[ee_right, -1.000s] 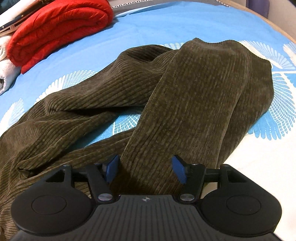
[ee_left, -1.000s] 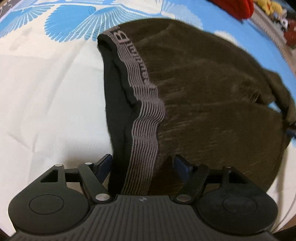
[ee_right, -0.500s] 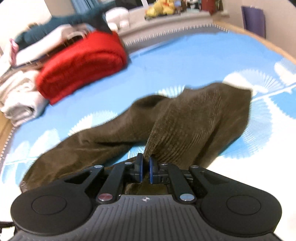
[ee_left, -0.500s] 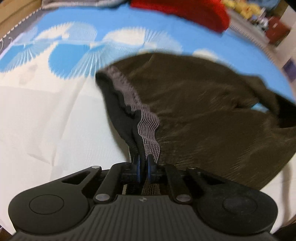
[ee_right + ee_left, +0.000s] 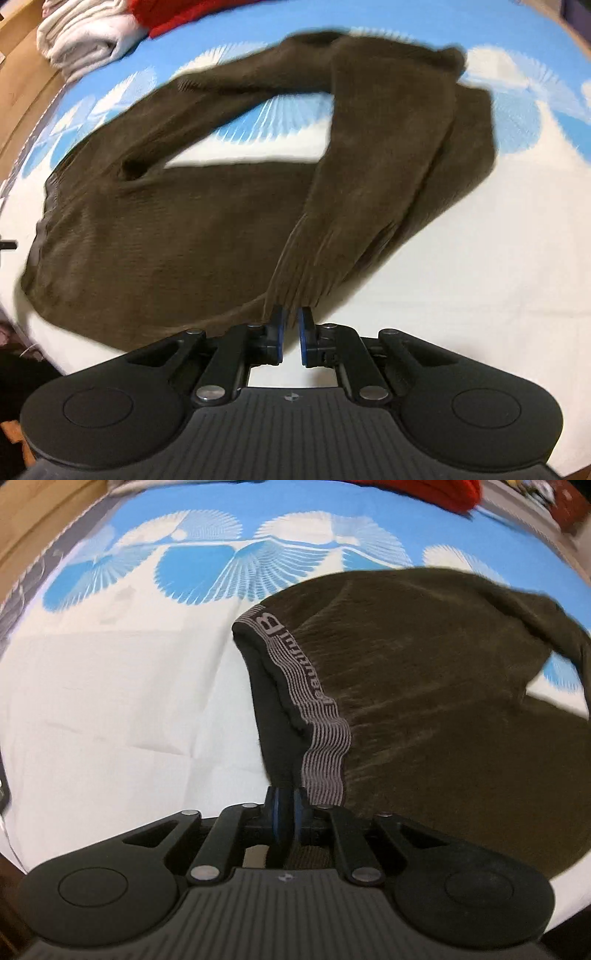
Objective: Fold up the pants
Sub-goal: 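Grasp the grey waistband with the left tool while the right tool grasps a leg hem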
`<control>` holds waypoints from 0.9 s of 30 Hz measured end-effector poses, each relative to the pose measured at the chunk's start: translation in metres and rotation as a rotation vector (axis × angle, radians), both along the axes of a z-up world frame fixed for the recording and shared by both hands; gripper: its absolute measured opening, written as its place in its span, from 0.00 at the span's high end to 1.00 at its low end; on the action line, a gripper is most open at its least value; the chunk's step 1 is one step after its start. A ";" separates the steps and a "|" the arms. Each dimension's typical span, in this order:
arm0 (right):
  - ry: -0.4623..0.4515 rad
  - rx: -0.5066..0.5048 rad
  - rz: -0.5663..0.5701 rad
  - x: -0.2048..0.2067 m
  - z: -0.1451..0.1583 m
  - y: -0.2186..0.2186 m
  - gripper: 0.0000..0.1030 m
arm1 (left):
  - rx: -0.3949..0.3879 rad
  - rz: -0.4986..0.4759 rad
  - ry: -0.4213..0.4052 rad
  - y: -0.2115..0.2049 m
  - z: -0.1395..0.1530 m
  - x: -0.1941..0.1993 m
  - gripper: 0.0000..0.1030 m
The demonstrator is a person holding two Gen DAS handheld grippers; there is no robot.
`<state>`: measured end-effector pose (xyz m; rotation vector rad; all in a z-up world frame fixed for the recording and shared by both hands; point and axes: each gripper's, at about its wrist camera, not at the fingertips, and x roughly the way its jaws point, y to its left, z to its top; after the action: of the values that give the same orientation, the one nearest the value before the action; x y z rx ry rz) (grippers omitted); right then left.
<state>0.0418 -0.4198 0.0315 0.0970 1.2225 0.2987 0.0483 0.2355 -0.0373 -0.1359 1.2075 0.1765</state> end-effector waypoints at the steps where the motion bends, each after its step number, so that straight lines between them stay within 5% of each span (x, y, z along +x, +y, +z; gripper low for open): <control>1: -0.024 0.017 -0.035 0.004 0.004 -0.007 0.92 | -0.012 0.017 -0.010 0.000 0.002 0.000 0.75; 3: -0.083 0.041 -0.114 0.013 0.012 -0.016 0.85 | -0.014 0.028 -0.030 -0.005 0.003 0.005 0.58; 6: -0.175 0.021 -0.211 0.020 0.018 -0.025 0.60 | -0.036 0.000 -0.001 -0.021 -0.007 0.016 0.39; 11: -0.195 -0.031 -0.220 0.058 -0.003 0.001 0.58 | 0.000 -0.046 0.082 -0.037 -0.036 0.032 0.27; 18: -0.090 -0.203 -0.082 0.101 -0.055 0.067 0.54 | 0.017 -0.062 0.153 -0.031 -0.063 0.040 0.27; 21: -0.039 -0.375 -0.001 0.103 -0.079 0.087 0.55 | 0.061 -0.109 0.159 -0.036 -0.067 0.039 0.40; 23: -0.032 -0.453 0.033 0.102 -0.086 0.090 0.65 | 0.065 -0.144 0.148 -0.039 -0.065 0.038 0.56; 25: -0.043 -0.427 -0.010 0.100 -0.078 0.076 0.91 | 0.076 -0.162 0.134 -0.040 -0.061 0.037 0.65; 27: -0.071 -0.350 -0.103 0.095 -0.061 0.055 0.93 | 0.094 -0.169 0.107 -0.043 -0.054 0.036 0.73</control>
<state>0.1367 -0.3652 -0.0298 -0.1522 1.1779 -0.0046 0.0839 0.1920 -0.0916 0.0590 1.3087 0.0933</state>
